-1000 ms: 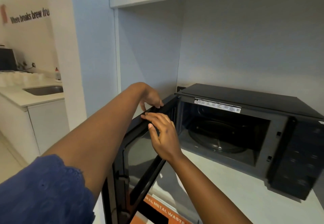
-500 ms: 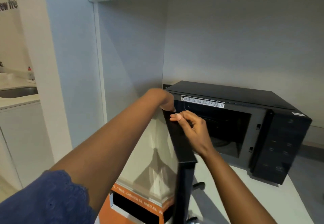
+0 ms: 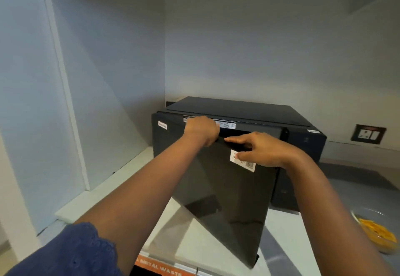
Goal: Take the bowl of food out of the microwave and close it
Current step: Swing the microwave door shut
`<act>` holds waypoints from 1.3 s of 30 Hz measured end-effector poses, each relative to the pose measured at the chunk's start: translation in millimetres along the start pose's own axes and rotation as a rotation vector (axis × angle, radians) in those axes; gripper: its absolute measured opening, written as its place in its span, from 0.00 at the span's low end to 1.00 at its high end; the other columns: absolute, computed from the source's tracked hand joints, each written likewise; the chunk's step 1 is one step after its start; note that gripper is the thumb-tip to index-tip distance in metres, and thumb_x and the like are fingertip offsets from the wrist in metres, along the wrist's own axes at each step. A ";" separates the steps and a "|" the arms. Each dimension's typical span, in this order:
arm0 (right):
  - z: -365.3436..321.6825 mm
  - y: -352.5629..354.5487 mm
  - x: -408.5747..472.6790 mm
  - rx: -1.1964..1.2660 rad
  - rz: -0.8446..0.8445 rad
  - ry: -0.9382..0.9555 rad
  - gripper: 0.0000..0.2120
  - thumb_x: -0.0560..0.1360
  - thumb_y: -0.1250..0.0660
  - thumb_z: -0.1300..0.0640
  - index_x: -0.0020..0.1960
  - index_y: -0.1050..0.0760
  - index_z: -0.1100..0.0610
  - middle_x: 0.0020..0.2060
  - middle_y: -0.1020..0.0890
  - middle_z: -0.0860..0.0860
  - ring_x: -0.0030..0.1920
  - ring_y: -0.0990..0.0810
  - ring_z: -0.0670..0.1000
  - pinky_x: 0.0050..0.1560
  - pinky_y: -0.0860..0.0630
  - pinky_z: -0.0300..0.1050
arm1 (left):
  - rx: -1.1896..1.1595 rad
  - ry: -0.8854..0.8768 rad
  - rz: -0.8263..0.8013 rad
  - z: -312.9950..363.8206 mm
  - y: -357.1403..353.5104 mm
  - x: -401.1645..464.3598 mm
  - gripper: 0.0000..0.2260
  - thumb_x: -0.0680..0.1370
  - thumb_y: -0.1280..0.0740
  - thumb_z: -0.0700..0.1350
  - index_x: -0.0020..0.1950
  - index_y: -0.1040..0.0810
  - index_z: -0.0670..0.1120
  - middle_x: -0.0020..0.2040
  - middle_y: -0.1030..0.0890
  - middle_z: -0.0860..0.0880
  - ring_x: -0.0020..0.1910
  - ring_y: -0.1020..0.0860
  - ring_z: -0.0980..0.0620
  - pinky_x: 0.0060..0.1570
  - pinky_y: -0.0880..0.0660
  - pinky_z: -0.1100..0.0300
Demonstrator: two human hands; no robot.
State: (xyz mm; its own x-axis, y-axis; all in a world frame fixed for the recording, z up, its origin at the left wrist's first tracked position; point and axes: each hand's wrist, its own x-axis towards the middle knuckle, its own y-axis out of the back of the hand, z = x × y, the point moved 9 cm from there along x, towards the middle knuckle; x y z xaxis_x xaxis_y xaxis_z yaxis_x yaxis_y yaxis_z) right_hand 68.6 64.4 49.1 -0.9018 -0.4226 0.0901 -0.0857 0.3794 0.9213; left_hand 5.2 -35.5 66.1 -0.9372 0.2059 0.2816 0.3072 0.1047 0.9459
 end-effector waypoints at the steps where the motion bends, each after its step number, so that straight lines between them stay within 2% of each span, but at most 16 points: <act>1: 7.4 -1.3 2.7 -0.063 0.010 -0.010 0.28 0.75 0.38 0.56 0.71 0.41 0.41 0.71 0.33 0.49 0.63 0.28 0.52 0.59 0.31 0.43 | -0.135 -0.045 0.017 7.0 -3.7 2.0 0.19 0.82 0.51 0.48 0.63 0.26 0.41 0.64 0.24 0.39 0.63 0.27 0.40 0.62 0.31 0.46; 3: 28.1 -2.3 8.1 -0.246 0.037 -0.039 0.32 0.75 0.38 0.54 0.74 0.49 0.42 0.74 0.38 0.51 0.73 0.41 0.54 0.67 0.37 0.51 | -0.286 -0.135 -0.009 23.1 -16.8 7.5 0.23 0.82 0.56 0.51 0.70 0.32 0.44 0.72 0.31 0.41 0.72 0.35 0.43 0.71 0.42 0.43; 5: 49.2 4.1 13.1 -0.391 0.092 -0.102 0.37 0.73 0.35 0.48 0.74 0.54 0.45 0.75 0.41 0.53 0.76 0.51 0.55 0.73 0.47 0.58 | -0.323 -0.183 -0.002 31.1 -25.5 16.2 0.25 0.81 0.57 0.56 0.75 0.40 0.47 0.77 0.39 0.46 0.77 0.44 0.48 0.75 0.53 0.43; 9: 79.8 17.2 29.5 -0.465 0.150 -0.153 0.51 0.65 0.30 0.38 0.75 0.58 0.49 0.77 0.48 0.53 0.76 0.57 0.56 0.75 0.55 0.60 | -0.328 -0.221 -0.019 39.2 -35.0 39.0 0.35 0.76 0.53 0.66 0.77 0.54 0.49 0.79 0.53 0.49 0.78 0.56 0.49 0.74 0.60 0.42; 14: 109.6 27.3 54.0 -0.499 0.145 -0.198 0.57 0.61 0.28 0.36 0.75 0.60 0.52 0.77 0.53 0.54 0.76 0.59 0.56 0.74 0.59 0.62 | -0.266 -0.237 -0.030 45.7 -42.7 60.1 0.51 0.67 0.40 0.72 0.77 0.59 0.47 0.79 0.59 0.49 0.77 0.60 0.49 0.73 0.62 0.40; 17: 123.1 30.5 66.1 -0.506 0.138 -0.205 0.57 0.61 0.28 0.35 0.75 0.58 0.54 0.77 0.49 0.55 0.77 0.55 0.56 0.73 0.61 0.63 | -0.195 -0.213 -0.014 48.0 -46.7 72.6 0.54 0.64 0.34 0.70 0.77 0.57 0.45 0.79 0.56 0.48 0.78 0.58 0.49 0.74 0.60 0.41; 21: 130.7 36.9 73.4 -0.540 0.201 -0.177 0.52 0.61 0.30 0.33 0.75 0.49 0.54 0.74 0.40 0.55 0.74 0.43 0.57 0.73 0.61 0.63 | -0.186 -0.181 0.033 49.6 -48.9 83.1 0.51 0.64 0.32 0.69 0.77 0.48 0.44 0.78 0.45 0.46 0.78 0.48 0.48 0.74 0.58 0.42; 24: 131.4 40.6 74.7 -0.559 0.272 -0.139 0.50 0.60 0.29 0.33 0.74 0.44 0.54 0.72 0.34 0.54 0.72 0.39 0.56 0.74 0.61 0.59 | -0.202 -0.166 0.103 48.4 -46.7 86.4 0.48 0.62 0.32 0.70 0.74 0.41 0.45 0.75 0.37 0.46 0.75 0.39 0.46 0.75 0.56 0.41; 28: 130.3 44.2 75.3 -0.543 0.327 -0.119 0.48 0.60 0.28 0.34 0.72 0.40 0.53 0.69 0.30 0.54 0.70 0.34 0.55 0.75 0.60 0.56 | -0.232 -0.159 0.152 47.1 -45.1 89.6 0.46 0.61 0.31 0.70 0.71 0.37 0.45 0.70 0.30 0.46 0.71 0.34 0.45 0.75 0.50 0.42; 33: 129.0 45.7 75.1 -0.552 0.396 -0.113 0.45 0.61 0.27 0.38 0.71 0.38 0.54 0.66 0.27 0.54 0.68 0.31 0.55 0.75 0.59 0.53 | -0.226 -0.134 0.217 48.2 -44.1 91.4 0.44 0.61 0.30 0.68 0.69 0.35 0.45 0.67 0.28 0.46 0.68 0.32 0.45 0.74 0.46 0.45; 39: 129.5 43.0 73.6 -0.525 0.405 -0.129 0.44 0.62 0.26 0.39 0.71 0.38 0.54 0.66 0.27 0.54 0.68 0.32 0.55 0.75 0.58 0.55 | -0.223 -0.146 0.196 51.2 -41.9 88.7 0.43 0.63 0.31 0.68 0.70 0.36 0.45 0.68 0.29 0.46 0.69 0.32 0.44 0.74 0.47 0.44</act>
State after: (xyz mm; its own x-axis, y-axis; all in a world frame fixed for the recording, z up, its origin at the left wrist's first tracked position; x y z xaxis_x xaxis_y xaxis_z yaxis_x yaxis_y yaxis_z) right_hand -56.3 156.2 46.3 -0.8656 -0.2175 0.4511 0.4574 0.0234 0.8890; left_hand -82.4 28.2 43.2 -0.8250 0.3400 0.4513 0.4208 -0.1633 0.8923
